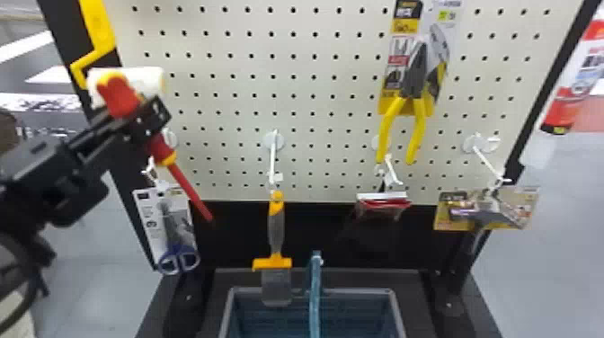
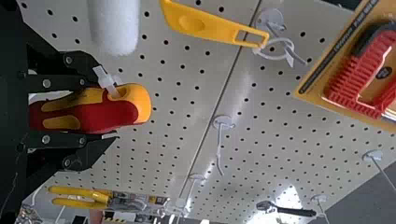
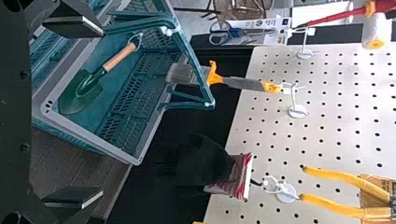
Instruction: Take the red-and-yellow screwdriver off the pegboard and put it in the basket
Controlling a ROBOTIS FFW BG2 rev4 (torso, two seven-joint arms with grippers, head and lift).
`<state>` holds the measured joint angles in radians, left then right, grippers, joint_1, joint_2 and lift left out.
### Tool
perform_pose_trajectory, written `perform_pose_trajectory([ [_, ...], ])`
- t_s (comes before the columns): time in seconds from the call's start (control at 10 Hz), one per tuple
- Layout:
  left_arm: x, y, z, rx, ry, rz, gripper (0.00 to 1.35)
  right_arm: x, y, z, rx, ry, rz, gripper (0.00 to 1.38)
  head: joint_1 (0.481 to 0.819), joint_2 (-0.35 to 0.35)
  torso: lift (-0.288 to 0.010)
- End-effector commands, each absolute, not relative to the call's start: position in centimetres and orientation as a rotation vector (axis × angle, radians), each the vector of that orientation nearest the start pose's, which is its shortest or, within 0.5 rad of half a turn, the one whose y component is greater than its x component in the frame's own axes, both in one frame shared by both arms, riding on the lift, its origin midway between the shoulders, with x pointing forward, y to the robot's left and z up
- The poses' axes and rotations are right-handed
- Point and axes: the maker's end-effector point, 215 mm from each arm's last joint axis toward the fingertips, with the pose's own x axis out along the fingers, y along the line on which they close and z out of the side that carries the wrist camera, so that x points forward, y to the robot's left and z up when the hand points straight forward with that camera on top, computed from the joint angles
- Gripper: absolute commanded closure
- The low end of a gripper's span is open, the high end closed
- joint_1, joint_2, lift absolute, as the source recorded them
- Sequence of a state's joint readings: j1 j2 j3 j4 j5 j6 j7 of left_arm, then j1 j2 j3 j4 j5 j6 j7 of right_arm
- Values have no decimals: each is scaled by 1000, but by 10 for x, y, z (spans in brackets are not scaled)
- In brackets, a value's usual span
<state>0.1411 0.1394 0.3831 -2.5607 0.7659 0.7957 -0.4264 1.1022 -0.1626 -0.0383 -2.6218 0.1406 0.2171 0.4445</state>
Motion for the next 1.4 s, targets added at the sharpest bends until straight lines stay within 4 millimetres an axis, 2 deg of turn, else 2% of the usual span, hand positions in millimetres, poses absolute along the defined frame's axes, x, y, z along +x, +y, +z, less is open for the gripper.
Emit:
perform_pose_trajectory([
  [0.0,440,190,-84,-338,-146,-607,1187,264,-145,-323,-205,312,539,105,549,0,-100],
  [0.2,443,194,-118,-407,-102,-580,1187,263,-144,-327,-204,315,546,104,549,0,-100],
  [0.6,447,201,-204,-585,-12,-535,1187,262,-144,-330,-201,321,549,104,549,0,-100],
  [0.7,446,195,-225,-628,1,-562,1187,262,-144,-331,-202,322,550,104,549,0,-100],
  [1.1,439,185,-283,-712,85,-533,1187,262,-144,-331,-201,320,550,104,549,0,-100],
  [1.3,433,166,-310,-788,121,-559,1187,261,-144,-333,-197,322,550,104,549,0,-100],
])
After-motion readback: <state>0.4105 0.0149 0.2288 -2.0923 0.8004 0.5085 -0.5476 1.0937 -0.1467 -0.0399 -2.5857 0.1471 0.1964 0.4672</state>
